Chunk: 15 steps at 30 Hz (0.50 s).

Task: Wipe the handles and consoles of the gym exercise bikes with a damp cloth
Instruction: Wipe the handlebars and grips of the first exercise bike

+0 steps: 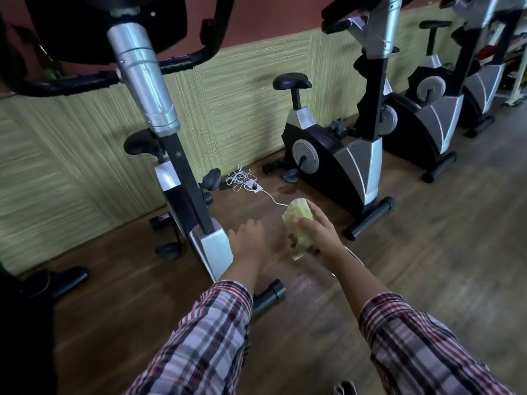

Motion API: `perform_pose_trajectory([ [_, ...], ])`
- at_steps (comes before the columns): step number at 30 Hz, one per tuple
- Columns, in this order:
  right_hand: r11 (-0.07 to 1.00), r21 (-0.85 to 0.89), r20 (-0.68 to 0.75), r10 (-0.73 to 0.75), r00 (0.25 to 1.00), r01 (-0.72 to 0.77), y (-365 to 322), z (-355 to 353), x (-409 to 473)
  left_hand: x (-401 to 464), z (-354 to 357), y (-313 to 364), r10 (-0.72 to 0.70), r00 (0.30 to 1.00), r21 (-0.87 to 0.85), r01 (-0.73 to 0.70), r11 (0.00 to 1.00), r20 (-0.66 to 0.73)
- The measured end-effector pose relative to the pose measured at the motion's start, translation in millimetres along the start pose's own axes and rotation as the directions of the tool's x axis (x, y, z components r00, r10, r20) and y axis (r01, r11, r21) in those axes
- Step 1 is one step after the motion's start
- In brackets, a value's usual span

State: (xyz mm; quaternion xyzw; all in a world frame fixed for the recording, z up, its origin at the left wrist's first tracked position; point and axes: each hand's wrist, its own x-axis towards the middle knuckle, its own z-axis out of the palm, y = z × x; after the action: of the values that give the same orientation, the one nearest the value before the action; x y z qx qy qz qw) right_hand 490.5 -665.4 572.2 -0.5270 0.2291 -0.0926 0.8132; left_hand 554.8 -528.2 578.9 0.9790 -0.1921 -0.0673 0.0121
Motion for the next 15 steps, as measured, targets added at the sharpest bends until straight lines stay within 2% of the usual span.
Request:
perform_pose_trajectory([
  [3,1.0,-0.008,-0.005,0.009,1.0,-0.009,-12,-4,43,40,-4,14,-0.013,1.0,0.0,0.013,1.0,-0.011],
  [15,0.993,-0.12,0.217,0.017,0.976,0.009,-86,-31,228,203,-26,75,-0.21,0.978,-0.092,0.209,0.974,0.0],
])
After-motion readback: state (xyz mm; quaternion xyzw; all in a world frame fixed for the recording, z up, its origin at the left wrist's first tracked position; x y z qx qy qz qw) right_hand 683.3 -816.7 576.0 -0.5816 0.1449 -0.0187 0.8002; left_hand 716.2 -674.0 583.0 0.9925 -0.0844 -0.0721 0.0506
